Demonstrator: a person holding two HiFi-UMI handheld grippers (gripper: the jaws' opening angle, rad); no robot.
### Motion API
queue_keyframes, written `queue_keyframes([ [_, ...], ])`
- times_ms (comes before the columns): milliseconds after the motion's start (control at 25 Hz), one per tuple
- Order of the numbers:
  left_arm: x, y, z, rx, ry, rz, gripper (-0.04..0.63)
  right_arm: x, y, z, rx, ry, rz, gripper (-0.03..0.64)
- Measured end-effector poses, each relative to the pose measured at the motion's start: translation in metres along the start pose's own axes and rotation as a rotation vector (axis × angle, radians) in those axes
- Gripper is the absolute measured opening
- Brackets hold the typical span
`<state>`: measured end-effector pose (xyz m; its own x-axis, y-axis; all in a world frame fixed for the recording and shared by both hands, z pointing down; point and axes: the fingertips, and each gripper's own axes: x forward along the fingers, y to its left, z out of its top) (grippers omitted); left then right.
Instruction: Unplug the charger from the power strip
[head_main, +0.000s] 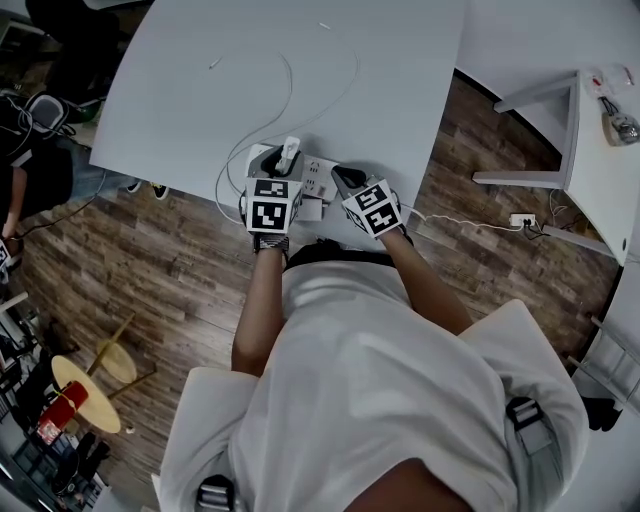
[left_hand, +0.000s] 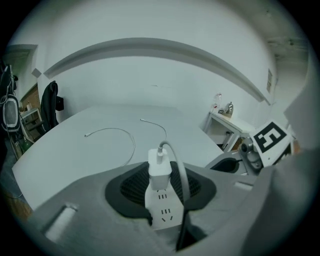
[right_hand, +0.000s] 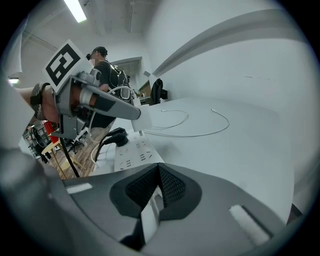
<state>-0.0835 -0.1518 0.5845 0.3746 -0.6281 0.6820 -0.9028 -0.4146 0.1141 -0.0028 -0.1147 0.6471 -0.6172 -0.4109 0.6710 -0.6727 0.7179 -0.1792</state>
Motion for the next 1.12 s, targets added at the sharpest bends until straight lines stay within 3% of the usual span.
queue_keyframes([
  [320,-0.006,-0.007,-0.012,-0.240,-0.044,-0.149,0.138,0.000,0.001,0.001,0.000,-0.003,0.002,0.002],
  [440,-0.003,-0.009,-0.018,-0.287,-0.035,-0.181,0.138,0.000,0.001,0.000,0.002,-0.004,0.002,0.002],
  [600,0.003,-0.008,-0.022,-0.300,-0.017,-0.184,0.138,0.000,0.001,0.001,0.003,-0.004,0.003,0.002],
  [880,0.004,0.003,-0.019,-0.241,-0.011,-0.101,0.146,-0.002,0.001,0.001,0.005,-0.005,0.004,0.002],
  [1120,-0.001,0.025,-0.024,-0.242,-0.009,-0.032,0.172,-0.001,0.002,0.001,0.003,-0.009,0.001,0.002],
])
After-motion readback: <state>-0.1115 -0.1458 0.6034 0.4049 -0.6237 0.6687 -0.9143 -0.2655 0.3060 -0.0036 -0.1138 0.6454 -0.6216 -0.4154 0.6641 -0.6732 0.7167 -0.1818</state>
